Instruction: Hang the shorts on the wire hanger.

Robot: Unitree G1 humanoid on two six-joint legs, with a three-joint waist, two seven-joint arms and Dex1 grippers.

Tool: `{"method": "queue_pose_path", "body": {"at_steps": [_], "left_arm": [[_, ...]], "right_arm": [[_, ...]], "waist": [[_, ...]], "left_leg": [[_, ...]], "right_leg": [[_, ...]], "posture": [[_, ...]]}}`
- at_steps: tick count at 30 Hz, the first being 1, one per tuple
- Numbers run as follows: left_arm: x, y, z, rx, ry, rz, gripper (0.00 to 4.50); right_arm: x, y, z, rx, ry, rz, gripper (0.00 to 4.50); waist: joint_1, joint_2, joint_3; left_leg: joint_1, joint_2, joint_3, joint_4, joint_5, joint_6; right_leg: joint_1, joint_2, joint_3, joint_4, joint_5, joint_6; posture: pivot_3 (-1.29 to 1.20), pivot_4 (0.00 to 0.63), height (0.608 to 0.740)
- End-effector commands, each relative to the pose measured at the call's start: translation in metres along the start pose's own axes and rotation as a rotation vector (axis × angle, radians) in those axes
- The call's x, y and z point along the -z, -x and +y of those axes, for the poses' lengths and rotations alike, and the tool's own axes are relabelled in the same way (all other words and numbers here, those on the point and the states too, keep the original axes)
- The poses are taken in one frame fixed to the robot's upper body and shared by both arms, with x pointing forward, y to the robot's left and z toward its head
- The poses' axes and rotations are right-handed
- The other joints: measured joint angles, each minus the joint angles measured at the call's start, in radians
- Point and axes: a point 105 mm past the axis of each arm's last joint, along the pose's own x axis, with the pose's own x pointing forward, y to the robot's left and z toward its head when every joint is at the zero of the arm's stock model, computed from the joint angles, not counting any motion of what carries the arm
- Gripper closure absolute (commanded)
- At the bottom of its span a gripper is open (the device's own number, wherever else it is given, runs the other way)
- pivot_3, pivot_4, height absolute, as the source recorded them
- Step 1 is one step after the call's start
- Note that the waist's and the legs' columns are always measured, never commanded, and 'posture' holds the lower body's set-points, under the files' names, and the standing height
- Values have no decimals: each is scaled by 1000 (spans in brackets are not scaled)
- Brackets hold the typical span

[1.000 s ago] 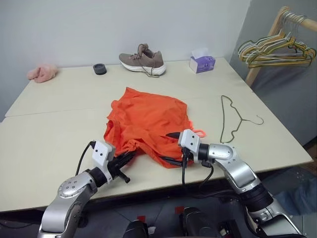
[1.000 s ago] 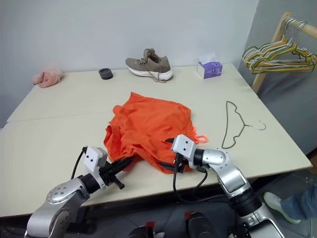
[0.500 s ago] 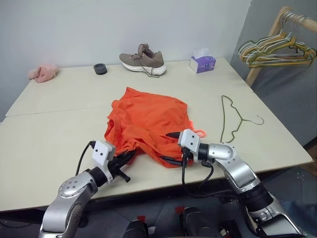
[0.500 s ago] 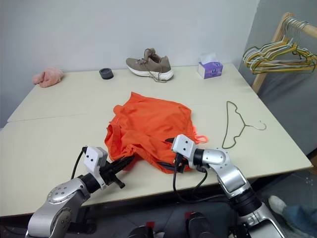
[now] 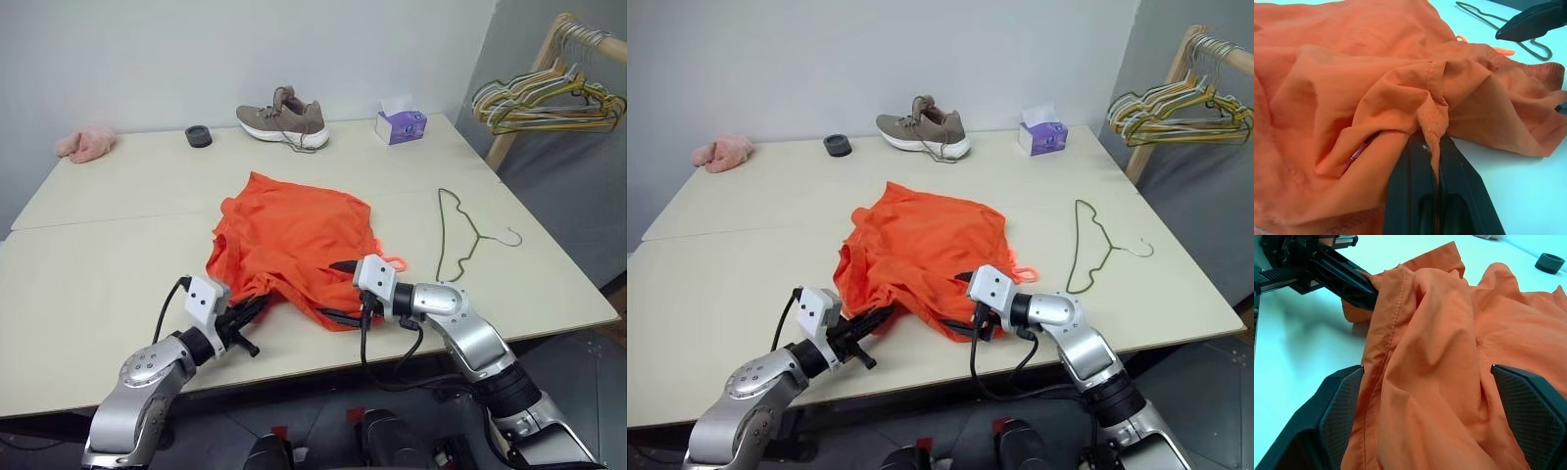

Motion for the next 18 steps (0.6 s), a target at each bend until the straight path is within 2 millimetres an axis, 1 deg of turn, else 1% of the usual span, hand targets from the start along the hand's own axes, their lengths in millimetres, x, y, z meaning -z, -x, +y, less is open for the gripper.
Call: {"method": "queue_pose_path", "body": {"at_steps": [1, 18], "left_arm": [[-8, -1, 1, 8, -32, -25, 4112], [-6, -3, -1, 16, -43, -21, 4112]], "right_arm": [[-13, 4, -6, 27, 31, -43, 54], [-11, 3, -5, 18, 42, -34, 54]], "waist": [[-1, 0, 0], [-2, 0, 0]], "left_leg": [[0, 0, 0, 0, 0, 0], [0, 0, 0, 0, 0, 0]], "right_leg": [[0, 0, 0, 0, 0, 0], [0, 0, 0, 0, 1, 1]], "posture": [[-185, 62, 740], [-181, 58, 740]]}}
